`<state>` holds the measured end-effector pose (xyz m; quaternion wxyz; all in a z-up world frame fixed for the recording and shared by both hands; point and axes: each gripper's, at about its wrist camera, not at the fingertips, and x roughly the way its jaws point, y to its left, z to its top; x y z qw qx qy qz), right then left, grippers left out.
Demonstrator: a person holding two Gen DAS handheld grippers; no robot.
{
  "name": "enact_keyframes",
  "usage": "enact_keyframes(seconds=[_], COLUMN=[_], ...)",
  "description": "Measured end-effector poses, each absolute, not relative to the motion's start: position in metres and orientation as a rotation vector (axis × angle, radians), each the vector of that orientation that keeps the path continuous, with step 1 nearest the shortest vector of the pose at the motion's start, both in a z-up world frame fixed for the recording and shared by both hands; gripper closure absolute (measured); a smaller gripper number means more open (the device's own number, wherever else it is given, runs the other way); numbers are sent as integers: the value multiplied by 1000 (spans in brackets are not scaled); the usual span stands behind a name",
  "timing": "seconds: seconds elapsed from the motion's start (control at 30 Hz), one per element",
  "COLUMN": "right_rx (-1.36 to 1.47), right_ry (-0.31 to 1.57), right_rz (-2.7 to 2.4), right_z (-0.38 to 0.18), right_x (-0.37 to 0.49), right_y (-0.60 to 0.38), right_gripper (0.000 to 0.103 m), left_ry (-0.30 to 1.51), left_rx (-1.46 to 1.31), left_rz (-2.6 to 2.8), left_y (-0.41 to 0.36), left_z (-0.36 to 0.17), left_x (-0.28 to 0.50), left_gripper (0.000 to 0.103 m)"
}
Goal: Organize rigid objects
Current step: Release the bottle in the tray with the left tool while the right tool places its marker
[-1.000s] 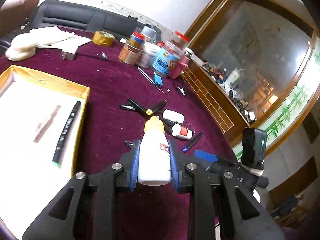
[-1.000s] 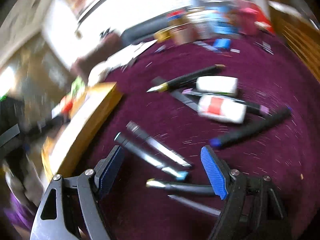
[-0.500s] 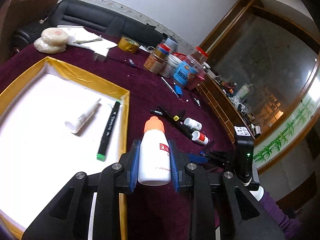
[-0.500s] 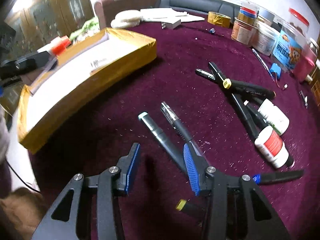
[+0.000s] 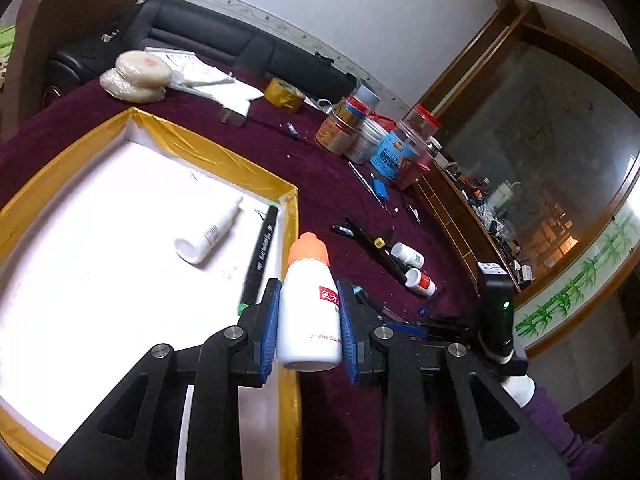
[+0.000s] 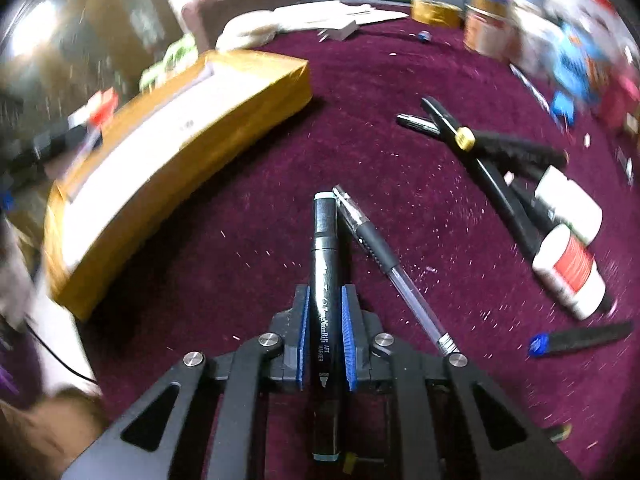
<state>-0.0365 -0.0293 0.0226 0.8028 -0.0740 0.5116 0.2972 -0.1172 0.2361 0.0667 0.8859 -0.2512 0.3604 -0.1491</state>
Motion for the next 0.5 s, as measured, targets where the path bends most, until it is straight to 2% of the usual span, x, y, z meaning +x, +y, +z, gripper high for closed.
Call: enact_keyframes(seconds=[0.23,0.5], right_rx=[199,352], right_ry=[1057,1079], right_rz=[744,846], right_z=[62,81], right_x=[-33,-13], right_y=[-45,26], right_gripper=[90,90], left_ry=[734,845], left_rx=[-536,-440], left_rz=[-272,-203], left_y=[263,285], left_z=[80,74], left_x=[-111,-60], left_gripper=[79,79])
